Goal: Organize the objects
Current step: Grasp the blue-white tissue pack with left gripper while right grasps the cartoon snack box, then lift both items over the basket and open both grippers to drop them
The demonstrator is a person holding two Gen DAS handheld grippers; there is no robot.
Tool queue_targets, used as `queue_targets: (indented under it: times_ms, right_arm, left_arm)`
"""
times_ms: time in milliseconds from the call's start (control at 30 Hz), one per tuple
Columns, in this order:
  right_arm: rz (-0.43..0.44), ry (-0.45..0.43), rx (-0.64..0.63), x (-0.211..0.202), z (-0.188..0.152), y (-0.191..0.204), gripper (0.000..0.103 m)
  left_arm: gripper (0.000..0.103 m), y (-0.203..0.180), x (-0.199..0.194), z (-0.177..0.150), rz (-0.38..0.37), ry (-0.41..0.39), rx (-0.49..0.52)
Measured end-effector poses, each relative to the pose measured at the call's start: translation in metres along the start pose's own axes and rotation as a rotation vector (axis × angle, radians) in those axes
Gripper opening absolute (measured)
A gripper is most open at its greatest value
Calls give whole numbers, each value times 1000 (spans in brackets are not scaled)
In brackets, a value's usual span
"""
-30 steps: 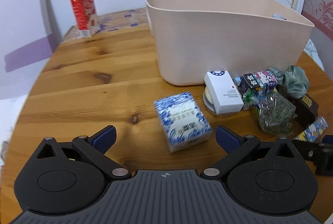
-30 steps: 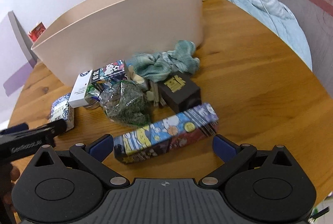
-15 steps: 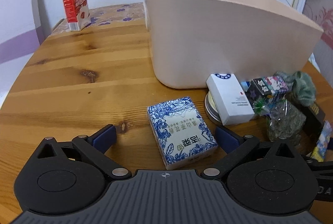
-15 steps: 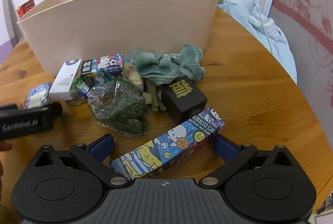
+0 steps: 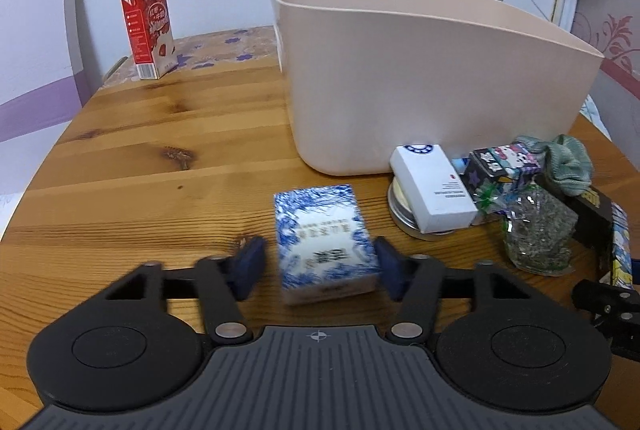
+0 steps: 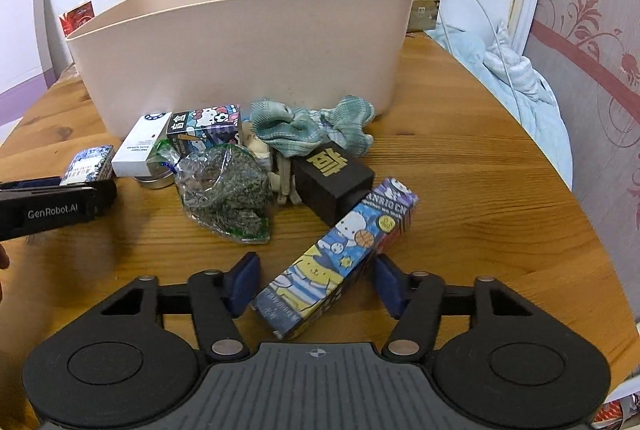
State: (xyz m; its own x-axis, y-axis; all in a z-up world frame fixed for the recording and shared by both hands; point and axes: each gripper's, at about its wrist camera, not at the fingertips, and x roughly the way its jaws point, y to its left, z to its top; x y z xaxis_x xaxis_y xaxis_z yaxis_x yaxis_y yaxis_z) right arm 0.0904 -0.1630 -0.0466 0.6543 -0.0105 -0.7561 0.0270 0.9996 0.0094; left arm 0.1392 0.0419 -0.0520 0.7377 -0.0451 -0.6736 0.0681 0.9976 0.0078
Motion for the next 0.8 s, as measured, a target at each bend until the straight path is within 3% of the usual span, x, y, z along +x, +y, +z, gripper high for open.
queue_targets:
  times_ms: [300,567,800]
  right_arm:
    - [-21,-25,31,-15,-13,-22,23]
    - [-1,-90,59,-35,-19,-36,22]
    - [14,-184,64,-63,-12,-42,22]
  left_arm:
    - [47,-4,-14,-8,8,22,-21]
    - [47,-5,-40,-17,-1,10,-50]
    - [47,-7,-83,-4,-10,-87,-62]
